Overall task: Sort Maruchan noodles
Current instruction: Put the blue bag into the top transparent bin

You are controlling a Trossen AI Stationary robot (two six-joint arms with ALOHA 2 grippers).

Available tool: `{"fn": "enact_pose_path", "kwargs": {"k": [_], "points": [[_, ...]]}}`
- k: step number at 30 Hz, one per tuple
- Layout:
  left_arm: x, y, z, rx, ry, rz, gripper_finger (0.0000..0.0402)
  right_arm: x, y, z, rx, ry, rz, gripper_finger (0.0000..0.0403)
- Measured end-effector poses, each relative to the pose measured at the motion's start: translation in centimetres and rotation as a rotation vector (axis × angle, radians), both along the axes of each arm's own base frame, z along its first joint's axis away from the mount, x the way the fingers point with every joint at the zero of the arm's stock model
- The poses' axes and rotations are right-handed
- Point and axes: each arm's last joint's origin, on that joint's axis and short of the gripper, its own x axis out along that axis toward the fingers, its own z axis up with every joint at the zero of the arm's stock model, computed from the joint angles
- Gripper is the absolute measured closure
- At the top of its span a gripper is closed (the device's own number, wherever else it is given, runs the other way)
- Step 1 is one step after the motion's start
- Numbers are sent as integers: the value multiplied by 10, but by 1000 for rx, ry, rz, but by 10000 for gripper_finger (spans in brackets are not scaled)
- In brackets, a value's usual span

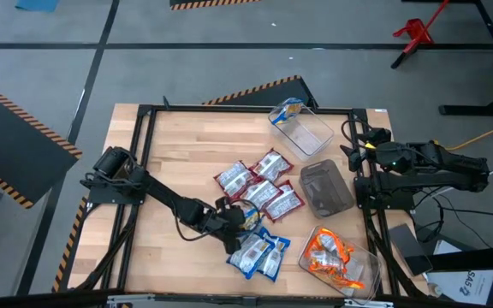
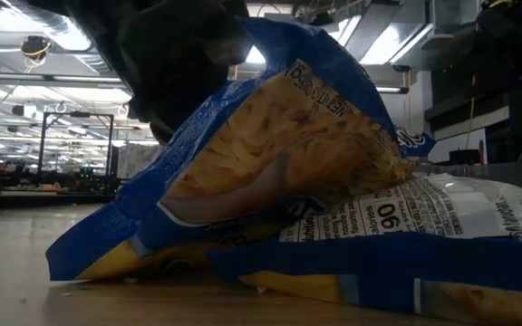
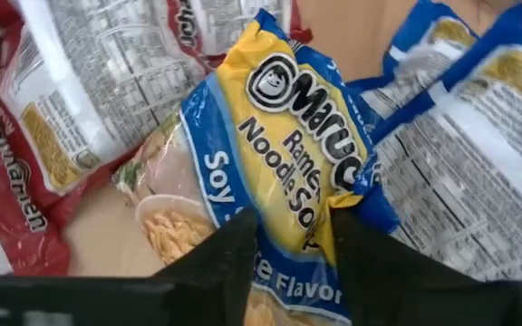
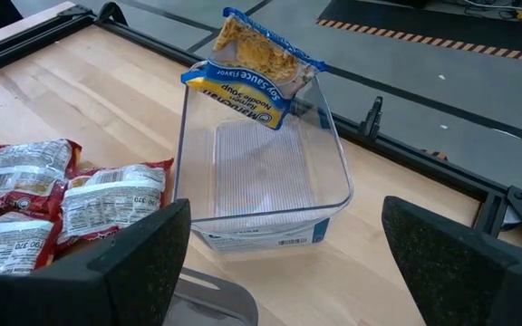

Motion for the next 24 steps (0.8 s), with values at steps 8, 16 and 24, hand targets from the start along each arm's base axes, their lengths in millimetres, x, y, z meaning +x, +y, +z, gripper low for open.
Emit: {"fn": "enact_pose_path", "kwargs": {"k": [8,16,24], "points": [[-1,-3,5,-51,-27,33,388,0,0,0,0,0,0,52],[0,-8,21,-84,-82,25,399,0,0,0,0,1,-1,52],[12,5,63,8,-211,44,401,0,0,0,-1,1,-1,52]]}}
